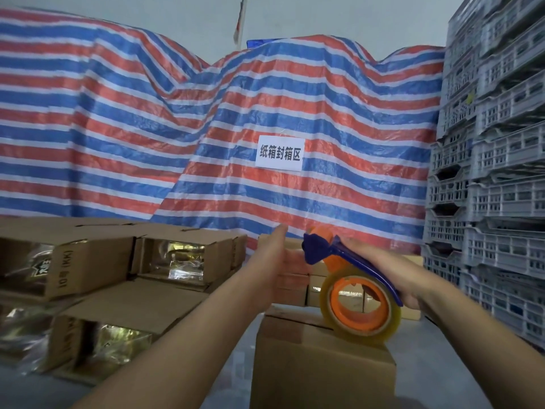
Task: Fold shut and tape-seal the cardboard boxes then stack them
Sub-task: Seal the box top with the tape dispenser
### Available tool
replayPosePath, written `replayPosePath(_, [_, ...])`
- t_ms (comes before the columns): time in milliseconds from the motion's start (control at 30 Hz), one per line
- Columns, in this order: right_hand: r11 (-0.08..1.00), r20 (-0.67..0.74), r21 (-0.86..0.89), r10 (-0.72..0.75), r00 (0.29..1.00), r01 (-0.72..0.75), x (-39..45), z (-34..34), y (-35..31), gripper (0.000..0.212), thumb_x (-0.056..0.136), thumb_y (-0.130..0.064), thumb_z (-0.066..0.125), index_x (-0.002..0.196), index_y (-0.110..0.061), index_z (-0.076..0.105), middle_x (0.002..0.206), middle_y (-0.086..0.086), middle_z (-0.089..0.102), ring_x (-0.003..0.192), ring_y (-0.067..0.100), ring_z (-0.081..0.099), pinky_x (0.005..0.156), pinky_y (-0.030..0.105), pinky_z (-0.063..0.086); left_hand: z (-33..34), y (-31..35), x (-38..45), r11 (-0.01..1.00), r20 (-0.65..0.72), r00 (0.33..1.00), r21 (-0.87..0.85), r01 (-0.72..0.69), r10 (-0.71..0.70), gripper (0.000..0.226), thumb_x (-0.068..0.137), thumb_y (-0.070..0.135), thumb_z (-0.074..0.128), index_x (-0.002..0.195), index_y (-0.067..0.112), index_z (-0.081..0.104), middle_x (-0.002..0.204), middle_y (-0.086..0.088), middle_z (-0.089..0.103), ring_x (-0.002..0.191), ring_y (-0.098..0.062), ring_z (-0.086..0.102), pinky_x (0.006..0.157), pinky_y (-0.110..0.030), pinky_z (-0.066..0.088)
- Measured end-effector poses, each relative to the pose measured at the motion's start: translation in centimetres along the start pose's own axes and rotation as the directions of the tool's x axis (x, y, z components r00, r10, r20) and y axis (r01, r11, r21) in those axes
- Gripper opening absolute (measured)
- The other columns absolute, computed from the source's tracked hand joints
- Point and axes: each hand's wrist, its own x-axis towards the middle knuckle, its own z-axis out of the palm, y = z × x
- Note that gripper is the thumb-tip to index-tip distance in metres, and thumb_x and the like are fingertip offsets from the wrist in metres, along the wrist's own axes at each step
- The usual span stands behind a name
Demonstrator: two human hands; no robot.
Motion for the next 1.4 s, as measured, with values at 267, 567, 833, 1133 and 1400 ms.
replayPosePath(267, [1.000,0.002,-0.011,-0.001,1.000,0.001,0.1,-0.3,0.2,0.075,0.062,-0.072,0.061,0.105,-0.010,0.070,0.085,0.008,0.077,0.068,0.017,0.072,0.064,0.026,0.057,0.9,0.4,-0.8,0.995,0.013,1.000,0.101,-0.024,0.022,0.025,0.094,0.034,0.063,0.105,0.012,0.068,0.092,-0.004,0.076,0.092,-0.024,0.070,0.095,-0.047,0.053])
replayPosePath(567, [1.000,-0.001,-0.024,-0.004,1.000,0.004,1.0,-0.2,-0.1,0.071,0.068,-0.072,0.067,0.109,-0.014,0.068,0.094,0.010,0.078,0.076,0.022,0.074,0.067,0.028,0.058,0.7,-2.3,-0.6,1.000,-0.038,0.999,-0.014,0.015,-0.016,0.013,0.096,0.023,0.058,0.095,0.013,0.065,0.096,-0.004,0.075,0.098,-0.021,0.067,0.101,-0.048,0.044])
replayPosePath(833, [0.991,0.042,-0.093,0.101,0.994,-0.096,2.1,0.0,-0.7,0.071,0.070,-0.075,0.067,0.104,-0.013,0.071,0.092,0.008,0.078,0.069,0.016,0.074,0.056,0.022,0.055,0.0,-4.2,0.8,0.977,-0.056,0.998,-0.213,0.021,-0.033,0.018,0.097,0.017,0.054,0.081,0.012,0.061,0.070,-0.002,0.067,0.078,-0.019,0.067,0.092,-0.040,0.038])
replayPosePath(1133, [0.947,0.246,-0.226,0.282,0.928,-0.228,2.7,-0.5,-3.1,0.069,0.070,-0.059,0.072,0.117,-0.010,0.061,0.088,0.008,0.074,0.070,0.016,0.070,0.067,0.026,0.058,-1.1,-4.4,0.9,0.987,-0.016,0.999,-0.157,0.035,-0.037,0.021,0.097,0.014,0.054,0.077,0.013,0.059,0.057,0.001,0.063,0.071,-0.015,0.064,0.093,-0.038,0.043])
replayPosePath(1400, [0.925,0.329,-0.280,0.344,0.880,-0.257,2.3,-1.8,-3.0,0.068,0.081,-0.050,0.068,0.135,-0.014,0.048,0.079,0.006,0.070,0.062,0.015,0.067,0.057,0.024,0.054,-1.6,-5.1,1.6,0.972,-0.034,0.997,-0.229,0.054,-0.063,0.020,0.099,0.010,0.046,0.080,0.012,0.053,0.060,-0.002,0.049,0.071,-0.019,0.050,0.093,-0.041,0.050])
